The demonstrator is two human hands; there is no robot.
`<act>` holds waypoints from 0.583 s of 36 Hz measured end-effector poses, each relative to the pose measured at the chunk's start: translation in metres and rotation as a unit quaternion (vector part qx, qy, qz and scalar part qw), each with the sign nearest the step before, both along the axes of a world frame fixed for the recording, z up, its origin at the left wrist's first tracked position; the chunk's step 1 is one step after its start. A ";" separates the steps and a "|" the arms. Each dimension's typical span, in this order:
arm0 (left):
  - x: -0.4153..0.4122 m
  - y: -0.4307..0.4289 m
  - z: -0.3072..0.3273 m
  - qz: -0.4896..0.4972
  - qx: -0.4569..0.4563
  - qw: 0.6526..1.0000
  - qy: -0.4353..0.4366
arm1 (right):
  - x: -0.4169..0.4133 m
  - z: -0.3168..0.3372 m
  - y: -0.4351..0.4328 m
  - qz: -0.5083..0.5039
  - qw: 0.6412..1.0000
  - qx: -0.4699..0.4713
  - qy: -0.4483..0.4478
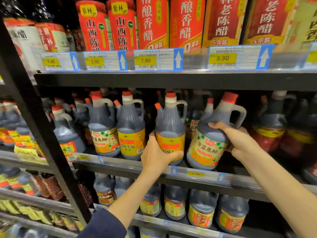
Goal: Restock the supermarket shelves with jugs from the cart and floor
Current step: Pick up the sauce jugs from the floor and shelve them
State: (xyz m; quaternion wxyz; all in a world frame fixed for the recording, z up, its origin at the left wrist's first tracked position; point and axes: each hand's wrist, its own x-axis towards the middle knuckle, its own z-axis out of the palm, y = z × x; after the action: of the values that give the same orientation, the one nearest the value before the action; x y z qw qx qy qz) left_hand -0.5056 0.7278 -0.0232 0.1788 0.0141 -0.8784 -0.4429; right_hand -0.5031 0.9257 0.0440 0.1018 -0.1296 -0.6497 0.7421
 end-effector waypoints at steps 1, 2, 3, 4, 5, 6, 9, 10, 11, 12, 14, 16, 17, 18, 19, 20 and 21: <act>0.000 0.000 0.000 0.001 -0.002 1.000 -0.002 | 0.000 0.001 -0.002 0.014 1.000 0.022 0.002; 0.000 0.000 -0.001 0.003 -0.004 1.000 -0.004 | 0.000 0.002 -0.005 0.029 0.999 0.043 0.004; 0.000 0.000 -0.001 0.003 -0.005 1.000 -0.005 | -0.001 0.003 -0.008 0.048 0.997 0.065 0.010; 0.000 -0.001 -0.001 0.003 -0.005 1.000 -0.005 | -0.001 0.003 -0.011 0.068 0.994 0.088 0.018; 0.000 -0.001 -0.002 0.004 -0.005 1.000 -0.003 | -0.001 0.004 -0.014 0.088 0.990 0.108 0.027; 0.000 -0.001 -0.002 0.005 -0.004 1.000 -0.002 | -0.001 0.004 -0.015 0.103 0.987 0.121 0.035; 0.000 -0.001 -0.002 0.010 -0.015 1.000 0.003 | -0.003 0.003 -0.013 0.124 0.981 0.141 0.043; 0.000 -0.001 -0.002 0.012 -0.019 1.000 0.003 | -0.003 0.003 -0.011 0.128 0.980 0.148 0.044; -0.001 -0.001 -0.002 0.014 -0.023 1.000 0.003 | -0.003 0.003 -0.010 0.133 0.978 0.153 0.045; -0.001 0.000 -0.002 0.015 -0.026 1.000 0.002 | -0.003 0.002 -0.010 0.138 0.977 0.156 0.046; -0.001 0.000 -0.002 0.015 -0.033 0.999 0.001 | -0.002 -0.001 -0.010 0.141 0.977 0.154 0.048; 0.000 -0.001 -0.002 0.013 -0.038 0.999 0.001 | 0.002 -0.006 -0.010 0.137 0.980 0.133 0.056; -0.001 -0.002 -0.002 0.010 -0.038 0.999 0.001 | 0.005 -0.009 -0.010 0.132 0.981 0.125 0.061; -0.001 -0.003 -0.001 0.004 -0.035 0.999 0.002 | 0.008 -0.013 -0.011 0.129 0.982 0.121 0.069; 0.000 -0.004 0.000 -0.004 -0.031 1.000 0.003 | 0.012 -0.018 -0.010 0.125 0.981 0.126 0.077; 0.000 -0.006 0.000 -0.015 -0.026 1.000 0.006 | 0.016 -0.023 -0.010 0.122 0.978 0.144 0.088; -0.001 -0.008 0.000 -0.027 -0.026 0.999 0.010 | 0.022 -0.028 -0.010 0.116 0.971 0.183 0.102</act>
State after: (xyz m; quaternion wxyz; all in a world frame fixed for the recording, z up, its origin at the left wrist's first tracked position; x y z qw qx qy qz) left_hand -0.5063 0.7202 -0.0232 0.1757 -0.0191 -0.8878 -0.4250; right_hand -0.4813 0.9156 0.0159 0.1025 0.0434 -0.7712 0.6268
